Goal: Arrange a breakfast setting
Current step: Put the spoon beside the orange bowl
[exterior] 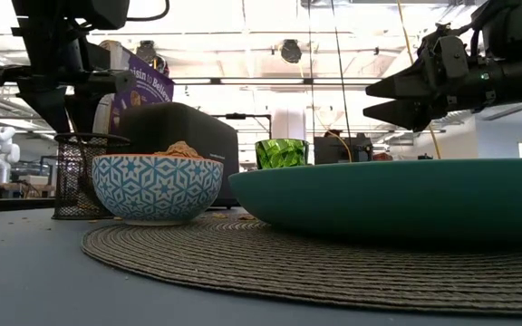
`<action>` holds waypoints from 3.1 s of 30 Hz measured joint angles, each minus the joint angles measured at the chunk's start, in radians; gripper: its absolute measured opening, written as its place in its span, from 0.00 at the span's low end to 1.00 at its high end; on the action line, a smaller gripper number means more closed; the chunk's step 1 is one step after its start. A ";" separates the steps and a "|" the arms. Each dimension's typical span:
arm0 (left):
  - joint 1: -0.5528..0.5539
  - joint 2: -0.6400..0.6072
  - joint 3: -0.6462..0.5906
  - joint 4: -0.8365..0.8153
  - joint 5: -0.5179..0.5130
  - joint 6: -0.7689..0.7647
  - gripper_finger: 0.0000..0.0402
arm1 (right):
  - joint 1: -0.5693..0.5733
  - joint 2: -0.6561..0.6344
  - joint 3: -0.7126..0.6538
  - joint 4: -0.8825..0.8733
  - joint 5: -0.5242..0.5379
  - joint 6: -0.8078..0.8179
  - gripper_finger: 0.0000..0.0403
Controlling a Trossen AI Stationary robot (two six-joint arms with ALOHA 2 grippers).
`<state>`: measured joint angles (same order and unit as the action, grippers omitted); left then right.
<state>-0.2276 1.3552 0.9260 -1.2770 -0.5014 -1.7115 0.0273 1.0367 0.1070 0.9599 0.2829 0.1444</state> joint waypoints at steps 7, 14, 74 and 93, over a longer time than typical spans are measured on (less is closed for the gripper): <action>0.000 0.000 0.000 0.000 -0.001 0.004 0.30 | 0.000 0.000 0.000 0.000 0.000 0.000 0.89; 0.000 0.000 0.000 0.000 -0.001 0.004 0.25 | 0.000 0.000 0.000 0.000 0.000 0.000 0.89; 0.000 0.000 0.000 0.056 -0.066 0.008 0.23 | 0.000 0.000 0.000 0.000 0.000 0.000 0.89; 0.000 0.000 0.000 0.069 -0.086 0.006 0.23 | 0.000 0.000 0.000 0.000 0.000 0.000 0.89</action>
<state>-0.2276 1.3548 0.9260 -1.2079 -0.5875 -1.7050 0.0273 1.0370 0.1070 0.9596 0.2829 0.1444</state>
